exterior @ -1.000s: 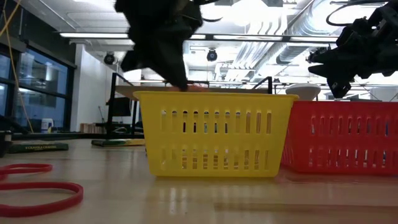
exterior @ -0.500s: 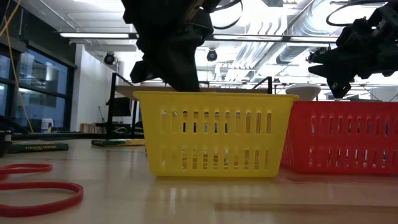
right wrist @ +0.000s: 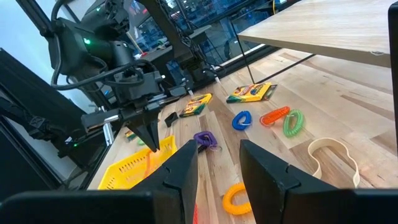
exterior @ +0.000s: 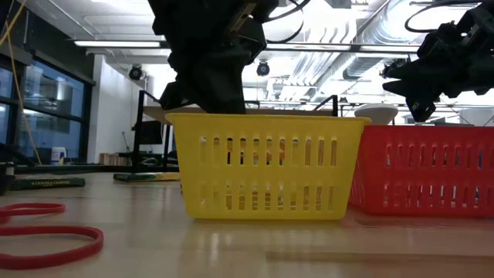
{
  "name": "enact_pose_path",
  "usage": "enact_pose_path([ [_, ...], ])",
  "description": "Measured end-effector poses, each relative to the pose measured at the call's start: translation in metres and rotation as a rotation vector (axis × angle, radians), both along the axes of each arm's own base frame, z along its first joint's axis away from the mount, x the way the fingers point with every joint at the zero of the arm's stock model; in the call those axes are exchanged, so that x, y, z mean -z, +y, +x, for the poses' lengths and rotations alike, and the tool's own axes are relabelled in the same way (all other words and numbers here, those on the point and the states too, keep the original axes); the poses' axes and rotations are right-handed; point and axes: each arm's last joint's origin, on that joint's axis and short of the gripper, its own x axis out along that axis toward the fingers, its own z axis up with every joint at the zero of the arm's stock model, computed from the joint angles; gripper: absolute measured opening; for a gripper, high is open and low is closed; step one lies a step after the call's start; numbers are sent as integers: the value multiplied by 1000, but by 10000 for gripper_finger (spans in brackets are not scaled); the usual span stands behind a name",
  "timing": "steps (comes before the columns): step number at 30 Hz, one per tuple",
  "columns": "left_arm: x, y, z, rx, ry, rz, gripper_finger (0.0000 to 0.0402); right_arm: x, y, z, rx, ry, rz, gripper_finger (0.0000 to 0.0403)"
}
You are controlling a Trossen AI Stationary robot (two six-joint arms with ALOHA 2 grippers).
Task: Pick & Place Office Desk Supplies
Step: Put the orange rubber band into the yellow bin, then put the red rubber band into the yellow bin
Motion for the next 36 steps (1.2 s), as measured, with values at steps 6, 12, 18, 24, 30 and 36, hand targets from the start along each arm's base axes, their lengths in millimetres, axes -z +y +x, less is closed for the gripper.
enact_pose_path([
  [6,0,0,0,11,1,8,1,0,0,0,0,0,0,107],
  [12,0,0,0,35,-2,27,19,0,0,0,0,0,0,107],
  [18,0,0,0,28,-2,24,42,0,0,0,0,0,0,107],
  [24,0,0,0,27,-3,24,61,0,0,0,0,-1,0,107],
  [30,0,0,0,24,-3,23,65,0,0,0,0,0,0,107],
  [36,-1,0,0,24,-6,22,65,0,0,0,0,0,0,107],
])
